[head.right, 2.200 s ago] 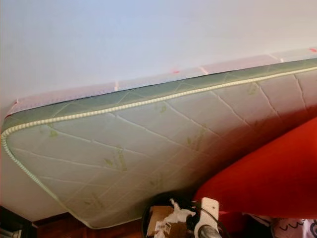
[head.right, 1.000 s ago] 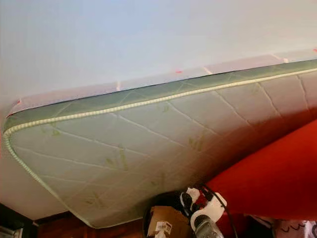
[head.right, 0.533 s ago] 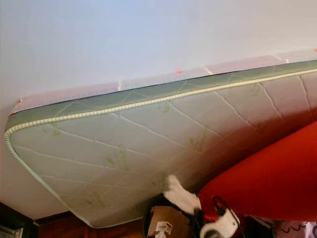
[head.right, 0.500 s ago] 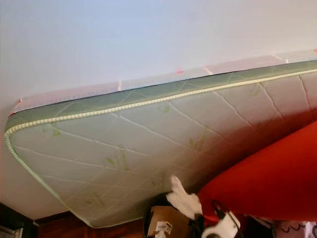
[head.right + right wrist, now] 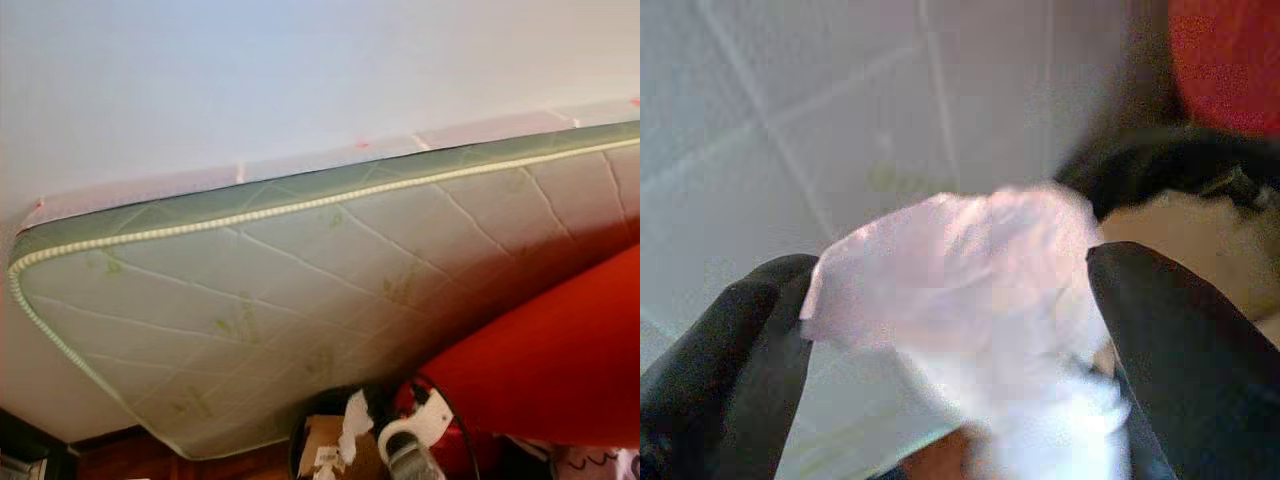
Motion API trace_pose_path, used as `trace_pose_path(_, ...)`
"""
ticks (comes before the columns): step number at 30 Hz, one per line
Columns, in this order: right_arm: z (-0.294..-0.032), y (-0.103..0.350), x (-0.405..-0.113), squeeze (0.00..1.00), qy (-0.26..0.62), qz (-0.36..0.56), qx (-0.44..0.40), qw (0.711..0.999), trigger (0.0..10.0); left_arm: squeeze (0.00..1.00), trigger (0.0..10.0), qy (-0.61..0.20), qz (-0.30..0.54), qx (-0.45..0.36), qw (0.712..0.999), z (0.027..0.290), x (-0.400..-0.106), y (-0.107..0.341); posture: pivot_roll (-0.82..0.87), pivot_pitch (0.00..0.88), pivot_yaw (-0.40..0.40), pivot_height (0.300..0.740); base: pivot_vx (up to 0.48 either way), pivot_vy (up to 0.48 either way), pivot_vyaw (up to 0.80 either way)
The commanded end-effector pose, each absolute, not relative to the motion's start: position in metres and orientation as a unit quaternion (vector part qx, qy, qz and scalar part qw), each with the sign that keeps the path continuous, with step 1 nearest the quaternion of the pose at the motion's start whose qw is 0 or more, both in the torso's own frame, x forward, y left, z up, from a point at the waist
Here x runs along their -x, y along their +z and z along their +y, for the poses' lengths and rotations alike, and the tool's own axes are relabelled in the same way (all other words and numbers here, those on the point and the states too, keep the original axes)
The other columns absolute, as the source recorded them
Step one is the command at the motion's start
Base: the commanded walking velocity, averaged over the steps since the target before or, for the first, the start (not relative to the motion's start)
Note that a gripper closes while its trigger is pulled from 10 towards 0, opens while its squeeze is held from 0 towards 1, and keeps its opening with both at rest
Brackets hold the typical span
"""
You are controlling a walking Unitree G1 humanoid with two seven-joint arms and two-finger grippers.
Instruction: Clean up the room
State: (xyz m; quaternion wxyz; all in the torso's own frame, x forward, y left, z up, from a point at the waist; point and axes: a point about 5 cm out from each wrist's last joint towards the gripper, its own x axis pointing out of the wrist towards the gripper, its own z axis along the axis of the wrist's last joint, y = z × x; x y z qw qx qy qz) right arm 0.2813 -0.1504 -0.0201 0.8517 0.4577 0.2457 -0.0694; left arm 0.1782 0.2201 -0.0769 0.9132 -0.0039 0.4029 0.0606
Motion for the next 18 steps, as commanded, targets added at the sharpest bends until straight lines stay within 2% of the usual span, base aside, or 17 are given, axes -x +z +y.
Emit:
trace_pose_path(1,-0.159,-0.033,-0.266,0.00,-0.110,0.274,-0.438,0.849,10.0,0.00,10.0,0.064,0.420,0.003,0.905,0.222,-0.169,-0.081,0.07,0.167,-0.016,0.740,0.000,0.000,0.00)
trace_pose_path(3,-0.163,-0.038,-0.261,0.00,-0.134,0.291,-0.416,0.851,10.0,0.00,10.0,0.065,0.419,0.004,0.905,0.222,-0.169,-0.081,0.07,0.167,-0.017,0.740,0.000,0.000,0.00)
trace_pose_path(5,-0.175,-0.060,-0.232,0.00,-0.178,0.388,-0.299,0.853,10.0,0.00,10.0,0.066,0.420,0.003,0.905,0.223,-0.168,-0.081,0.07,0.168,-0.017,0.740,0.000,0.000,0.00)
trace_pose_path(8,-0.180,-0.069,-0.217,0.00,-0.191,0.433,-0.244,0.846,10.0,0.00,10.0,0.066,0.421,0.003,0.905,0.223,-0.168,-0.082,0.06,0.170,-0.016,0.740,0.000,0.000,0.00)
trace_pose_path(13,-0.179,-0.071,-0.214,0.00,-0.200,0.430,-0.251,0.844,10.0,0.00,10.0,0.064,0.422,0.003,0.904,0.222,-0.168,-0.082,0.06,0.170,-0.015,0.740,0.000,0.000,0.00)
trace_pose_path(15,-0.172,-0.062,-0.228,0.00,-0.180,0.384,-0.303,0.854,10.0,0.00,10.0,0.064,0.422,0.002,0.905,0.222,-0.168,-0.082,0.06,0.171,-0.014,0.740,0.000,0.000,0.00)
trace_pose_path(16,-0.172,-0.062,-0.228,0.00,-0.180,0.384,-0.303,0.854,10.0,0.00,10.0,0.064,0.422,0.002,0.905,0.222,-0.168,-0.082,0.06,0.171,-0.014,0.740,0.000,0.000,0.00)
trace_pose_path(18,-0.159,-0.038,-0.260,0.00,-0.113,0.288,-0.384,0.870,10.0,0.00,10.0,0.065,0.421,0.002,0.905,0.222,-0.168,-0.082,0.06,0.171,-0.014,0.740,0.000,0.000,0.00)
